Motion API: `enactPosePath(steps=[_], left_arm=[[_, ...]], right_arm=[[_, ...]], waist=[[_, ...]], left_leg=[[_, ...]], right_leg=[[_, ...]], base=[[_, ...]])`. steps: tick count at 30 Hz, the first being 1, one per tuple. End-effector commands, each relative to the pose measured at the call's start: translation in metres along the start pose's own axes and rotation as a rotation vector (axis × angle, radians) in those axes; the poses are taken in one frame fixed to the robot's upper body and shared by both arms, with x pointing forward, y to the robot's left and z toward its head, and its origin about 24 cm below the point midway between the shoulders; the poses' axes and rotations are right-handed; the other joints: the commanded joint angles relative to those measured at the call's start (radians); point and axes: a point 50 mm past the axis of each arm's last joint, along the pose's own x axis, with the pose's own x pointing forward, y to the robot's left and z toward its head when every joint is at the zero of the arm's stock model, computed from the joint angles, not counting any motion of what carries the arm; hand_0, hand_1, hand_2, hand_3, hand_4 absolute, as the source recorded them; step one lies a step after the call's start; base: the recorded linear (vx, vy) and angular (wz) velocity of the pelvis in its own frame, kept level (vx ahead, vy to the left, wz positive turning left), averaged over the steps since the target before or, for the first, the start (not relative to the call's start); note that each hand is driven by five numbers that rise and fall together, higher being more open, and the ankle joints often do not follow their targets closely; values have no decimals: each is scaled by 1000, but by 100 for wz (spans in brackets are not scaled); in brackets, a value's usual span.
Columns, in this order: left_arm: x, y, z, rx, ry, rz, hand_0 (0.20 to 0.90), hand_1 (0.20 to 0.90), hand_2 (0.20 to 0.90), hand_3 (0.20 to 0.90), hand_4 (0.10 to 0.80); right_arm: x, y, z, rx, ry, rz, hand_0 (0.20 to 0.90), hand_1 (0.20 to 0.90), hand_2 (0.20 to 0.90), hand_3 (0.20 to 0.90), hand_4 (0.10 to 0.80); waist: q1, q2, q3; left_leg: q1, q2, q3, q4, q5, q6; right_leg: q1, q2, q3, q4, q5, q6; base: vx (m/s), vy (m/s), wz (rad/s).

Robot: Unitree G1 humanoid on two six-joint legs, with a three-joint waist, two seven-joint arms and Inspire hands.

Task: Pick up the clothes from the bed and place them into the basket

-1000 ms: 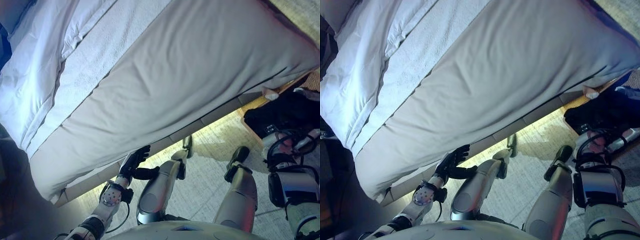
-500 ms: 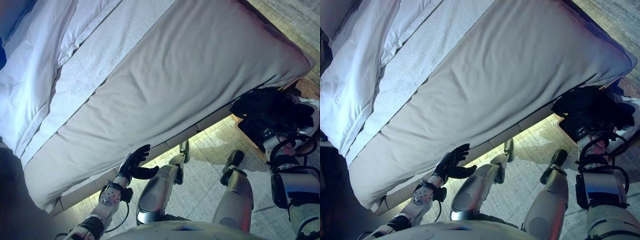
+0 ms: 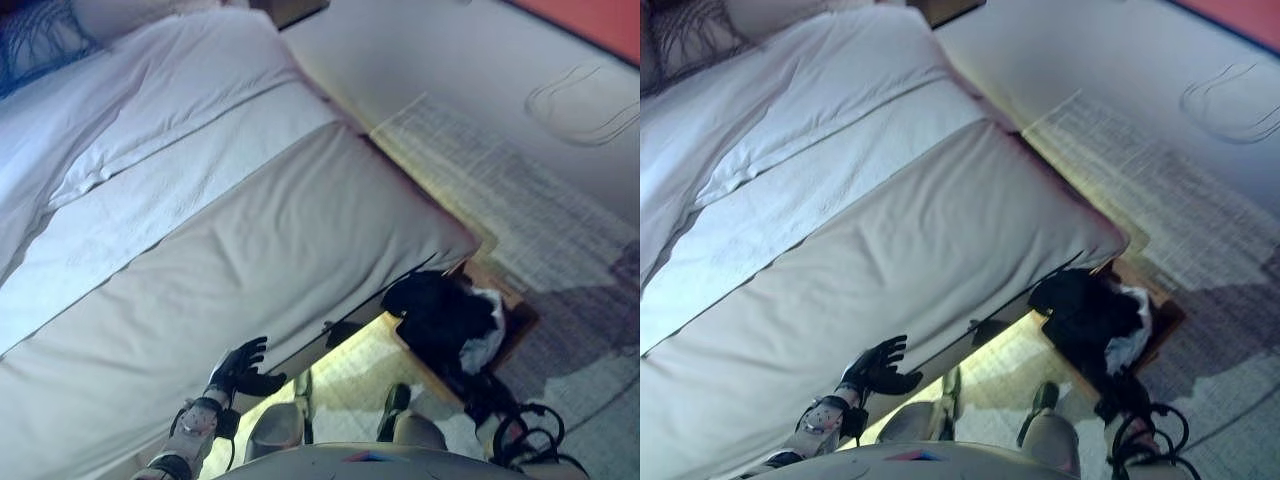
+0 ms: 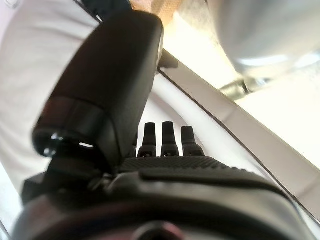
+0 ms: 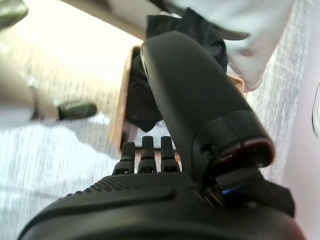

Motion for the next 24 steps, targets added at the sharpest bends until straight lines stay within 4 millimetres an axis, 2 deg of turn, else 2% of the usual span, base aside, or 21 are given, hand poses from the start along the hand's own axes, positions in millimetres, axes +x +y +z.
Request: enactPosePath(steps=[1,6,8,14,24], left_arm=[[0,4,-7,-24,55,11,900,900,900,900,800],[-2,2,-22,-38,158,21,900,900,900,900,800],[-2,1,-26,-24,187,18,900,900,900,900,800],[-3,-4,-30,-28,223,-27,900,900,900,900,800],[-4,-5,-33,7,235,-16,900,900,900,900,800]], right_arm=[[-3,16,-10,-120,12,59,900,900,900,900,800],[-12,27,-42,-243,107,119,900,900,900,900,800],[-15,29,-48,-272,120,120,900,900,900,900,800],[-15,30,-51,-430,128,107,900,900,900,900,800],[-15,29,-50,-447,125,61,900,900,900,900,800]], waist=[[-4,-26,-39],[-33,-45,-66],[-38,-49,-69],[-42,-54,-74],[-33,-56,-85]], left_leg=[[4,-9,60,-7,-5,-26],[56,0,76,-7,-28,-14],[67,2,76,-7,-32,-11],[93,3,77,-7,-48,-2],[100,0,73,-7,-55,0]], right_leg=[[97,10,33,-64,67,13],[129,22,59,-50,44,6],[136,25,66,-46,38,5],[155,30,72,-47,31,3],[169,25,63,-59,38,10]], base=[[91,7,-9],[74,35,-16],[53,23,-10],[42,11,-6],[17,1,-2]])
